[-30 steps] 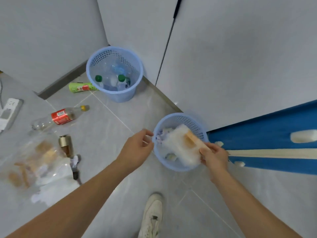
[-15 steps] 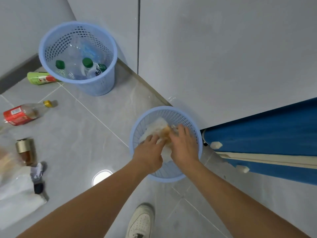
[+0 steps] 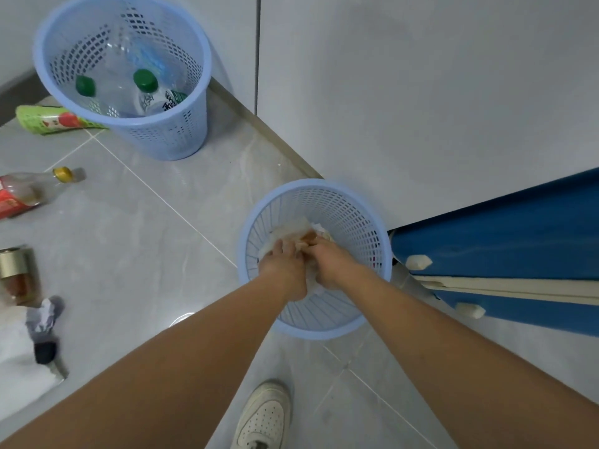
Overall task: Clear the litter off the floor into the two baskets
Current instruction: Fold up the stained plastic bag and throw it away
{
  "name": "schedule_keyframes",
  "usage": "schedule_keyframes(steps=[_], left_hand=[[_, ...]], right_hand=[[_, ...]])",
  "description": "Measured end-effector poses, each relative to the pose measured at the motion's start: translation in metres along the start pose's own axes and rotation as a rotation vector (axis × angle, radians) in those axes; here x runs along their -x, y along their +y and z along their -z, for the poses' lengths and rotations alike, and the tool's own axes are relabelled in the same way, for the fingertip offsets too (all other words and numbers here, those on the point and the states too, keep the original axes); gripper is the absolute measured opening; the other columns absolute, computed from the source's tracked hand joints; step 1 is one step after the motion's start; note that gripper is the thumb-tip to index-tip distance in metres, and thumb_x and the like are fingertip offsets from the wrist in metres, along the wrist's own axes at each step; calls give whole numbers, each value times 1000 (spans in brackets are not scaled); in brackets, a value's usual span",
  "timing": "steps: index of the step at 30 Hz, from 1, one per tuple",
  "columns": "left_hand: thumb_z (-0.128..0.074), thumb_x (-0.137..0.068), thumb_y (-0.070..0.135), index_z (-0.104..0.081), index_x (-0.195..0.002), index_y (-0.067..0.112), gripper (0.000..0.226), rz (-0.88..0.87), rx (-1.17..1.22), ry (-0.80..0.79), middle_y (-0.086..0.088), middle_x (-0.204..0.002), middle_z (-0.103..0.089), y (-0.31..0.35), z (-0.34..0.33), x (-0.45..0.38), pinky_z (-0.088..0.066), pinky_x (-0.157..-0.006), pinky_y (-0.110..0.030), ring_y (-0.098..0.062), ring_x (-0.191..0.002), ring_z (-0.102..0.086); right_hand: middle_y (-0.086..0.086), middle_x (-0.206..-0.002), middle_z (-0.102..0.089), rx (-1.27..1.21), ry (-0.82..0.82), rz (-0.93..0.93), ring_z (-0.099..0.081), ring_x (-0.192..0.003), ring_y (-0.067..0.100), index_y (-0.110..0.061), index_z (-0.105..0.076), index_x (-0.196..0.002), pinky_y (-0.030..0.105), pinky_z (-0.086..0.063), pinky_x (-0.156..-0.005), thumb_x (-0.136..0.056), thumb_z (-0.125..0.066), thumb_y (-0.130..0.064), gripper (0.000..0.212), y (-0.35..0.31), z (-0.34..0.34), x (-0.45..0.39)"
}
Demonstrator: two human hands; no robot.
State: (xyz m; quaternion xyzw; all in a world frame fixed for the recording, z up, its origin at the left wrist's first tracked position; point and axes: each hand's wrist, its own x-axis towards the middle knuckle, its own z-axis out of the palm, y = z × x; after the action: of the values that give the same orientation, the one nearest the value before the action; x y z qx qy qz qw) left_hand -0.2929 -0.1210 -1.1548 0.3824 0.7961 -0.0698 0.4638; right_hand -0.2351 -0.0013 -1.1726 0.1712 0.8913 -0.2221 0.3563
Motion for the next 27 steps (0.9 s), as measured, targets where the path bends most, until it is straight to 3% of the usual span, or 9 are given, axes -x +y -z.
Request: schedule_keyframes(steps=[3,5,10,13,16,20,23,27], left_hand=[[-58,-91,23,-32,-154,14,68,-108,-2,170,-11,-149,-39,4,23,36,-40,-108,-42,-30,-138,-34],[-54,-92,18,-37,-150,15,60,-202,60,294,-10,-139,-46,2,37,69,-43,-99,-41,-31,-131,-42],[-51,-87,13,-58,-112,9,27,-341,305,608,-12,-116,-55,-39,54,162,-50,-84,-46,-33,-112,-51],[-46,-85,22,-59,-111,14,30,-319,404,786,-7,-111,-58,-101,35,229,-50,-79,-42,-28,-104,-53],[-41,-88,25,-58,-114,18,32,-148,482,818,-1,-111,-57,-189,-16,289,-48,-80,-37,-23,-104,-52],[-48,-93,25,-59,-113,23,22,187,586,717,8,-108,-56,-311,-123,352,-48,-78,-36,-17,-105,-51],[-50,-95,27,-60,-114,25,22,408,705,605,8,-110,-60,-380,-202,378,-51,-83,-37,-15,-109,-51],[-55,-93,26,-61,-114,21,22,648,931,578,1,-105,-64,-441,-273,382,-50,-79,-36,-21,-98,-60]], right_hand=[[6,-114,-69,-50,148,-56,-67,-104,30,-24,-61,-128,43,-58,-84,-89,-59,-6,43,-12,12,31],[2,-101,-71,-117,300,-111,-68,-90,25,-26,-66,-121,41,-58,-73,-89,-55,-4,40,-24,20,61],[-6,-98,-70,-418,650,-111,-65,-91,14,-16,-73,-106,30,-52,-82,-89,-58,6,31,-98,51,143],[-8,-94,-72,-502,730,12,-66,-90,7,-17,-72,-100,22,-51,-80,-91,-61,3,25,-184,58,178],[-13,-85,-71,-568,658,133,-67,-82,7,-19,-70,-92,12,-48,-69,-89,-63,4,24,-276,28,180],[-17,-81,-69,-556,345,173,-66,-78,8,-29,-69,-86,20,-50,-65,-88,-68,0,30,-380,-66,137],[-10,-79,-71,-505,177,207,-66,-75,7,-30,-68,-84,24,-51,-69,-86,-68,-4,26,-445,-134,96],[-2,-108,-65,-419,65,174,-62,-91,13,-23,-67,-111,26,-46,-80,-88,-69,-12,25,-501,-191,46]])
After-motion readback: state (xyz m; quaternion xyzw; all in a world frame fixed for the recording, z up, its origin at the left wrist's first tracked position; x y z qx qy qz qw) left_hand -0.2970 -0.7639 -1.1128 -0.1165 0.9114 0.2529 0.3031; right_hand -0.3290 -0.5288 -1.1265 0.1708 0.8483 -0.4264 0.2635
